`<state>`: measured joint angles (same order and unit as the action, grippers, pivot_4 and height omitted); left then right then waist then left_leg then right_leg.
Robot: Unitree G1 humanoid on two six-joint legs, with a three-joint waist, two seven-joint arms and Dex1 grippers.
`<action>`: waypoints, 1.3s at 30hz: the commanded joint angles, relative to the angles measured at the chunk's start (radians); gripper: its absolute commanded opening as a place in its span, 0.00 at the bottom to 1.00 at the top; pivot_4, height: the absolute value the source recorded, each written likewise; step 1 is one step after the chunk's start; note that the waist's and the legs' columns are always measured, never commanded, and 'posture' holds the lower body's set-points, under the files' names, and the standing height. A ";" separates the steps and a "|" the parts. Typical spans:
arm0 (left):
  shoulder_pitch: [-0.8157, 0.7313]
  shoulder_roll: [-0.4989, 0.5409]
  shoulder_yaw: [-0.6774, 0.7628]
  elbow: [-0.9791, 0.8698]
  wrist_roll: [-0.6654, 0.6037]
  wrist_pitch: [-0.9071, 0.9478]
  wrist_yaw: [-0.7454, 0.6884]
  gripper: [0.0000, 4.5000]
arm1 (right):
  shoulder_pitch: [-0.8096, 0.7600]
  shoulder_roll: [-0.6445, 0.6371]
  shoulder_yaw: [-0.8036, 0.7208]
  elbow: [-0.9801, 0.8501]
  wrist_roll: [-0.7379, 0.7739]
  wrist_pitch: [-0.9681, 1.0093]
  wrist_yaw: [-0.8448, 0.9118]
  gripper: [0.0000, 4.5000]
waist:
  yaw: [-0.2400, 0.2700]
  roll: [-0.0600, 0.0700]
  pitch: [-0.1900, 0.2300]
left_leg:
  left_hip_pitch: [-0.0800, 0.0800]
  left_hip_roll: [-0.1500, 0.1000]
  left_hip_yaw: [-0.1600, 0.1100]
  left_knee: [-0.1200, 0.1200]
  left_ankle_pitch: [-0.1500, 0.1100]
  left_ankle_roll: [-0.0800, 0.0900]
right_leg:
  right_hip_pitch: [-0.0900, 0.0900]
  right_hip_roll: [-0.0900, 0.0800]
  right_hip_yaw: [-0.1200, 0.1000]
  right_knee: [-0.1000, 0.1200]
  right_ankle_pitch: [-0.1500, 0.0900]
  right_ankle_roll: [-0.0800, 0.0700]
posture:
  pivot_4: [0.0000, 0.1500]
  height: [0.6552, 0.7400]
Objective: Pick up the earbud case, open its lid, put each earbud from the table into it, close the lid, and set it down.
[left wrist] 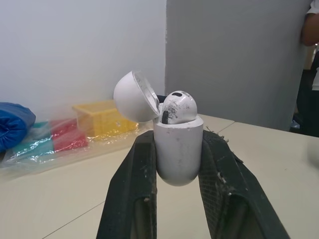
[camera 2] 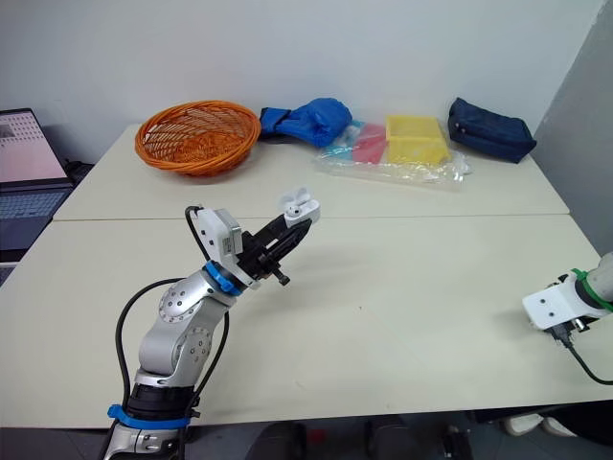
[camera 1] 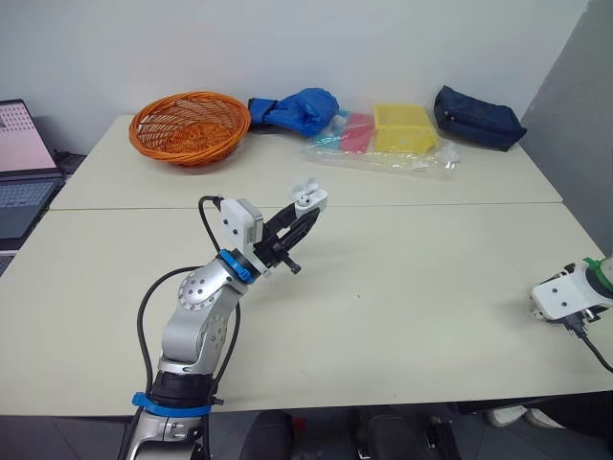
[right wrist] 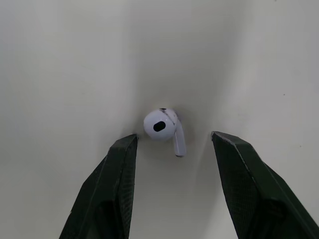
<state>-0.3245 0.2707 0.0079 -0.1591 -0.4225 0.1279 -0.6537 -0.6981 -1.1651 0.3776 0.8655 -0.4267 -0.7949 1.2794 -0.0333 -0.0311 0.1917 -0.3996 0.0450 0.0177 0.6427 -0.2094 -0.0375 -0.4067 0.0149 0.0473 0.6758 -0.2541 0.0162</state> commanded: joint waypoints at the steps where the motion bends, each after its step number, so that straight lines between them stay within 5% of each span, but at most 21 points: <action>1: -0.002 0.000 0.008 -0.047 -0.008 -0.008 0.007 0.17 | -0.015 0.008 -0.002 0.015 0.022 -0.046 0.009 0.54 | 0.000 0.000 0.000 | 0.000 0.000 0.000 0.000 0.000 0.000 | 0.000 0.000 0.000 0.000 0.000 0.000 | 1.00 1.00; 31: 0.001 0.004 0.010 -0.042 -0.007 -0.013 0.009 0.17 | -0.049 0.011 0.037 0.031 -0.033 -0.141 -0.031 0.54 | 0.000 0.000 0.000 | 0.002 0.000 0.004 0.002 0.000 0.000 | 0.001 -0.001 0.004 0.002 -0.002 -0.004 | 1.00 1.00; 39: -0.003 0.004 0.012 -0.033 -0.006 -0.019 0.007 0.17 | -0.036 0.020 0.024 0.017 0.012 -0.130 -0.003 0.09 | -0.006 0.000 0.000 | 0.006 0.000 0.010 0.001 0.000 0.000 | 0.001 0.000 0.016 0.004 -0.002 -0.004 | 1.00 1.00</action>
<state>-0.3186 0.2725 0.0084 -0.1590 -0.4224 0.1274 -0.6450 -0.7329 -1.1521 0.4138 0.8967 -0.4427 -0.9269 1.2707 -0.0396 -0.0315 0.1918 -0.3928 0.0452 0.0288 0.6438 -0.2094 -0.0374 -0.4061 0.0148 0.0644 0.6796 -0.2556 0.0129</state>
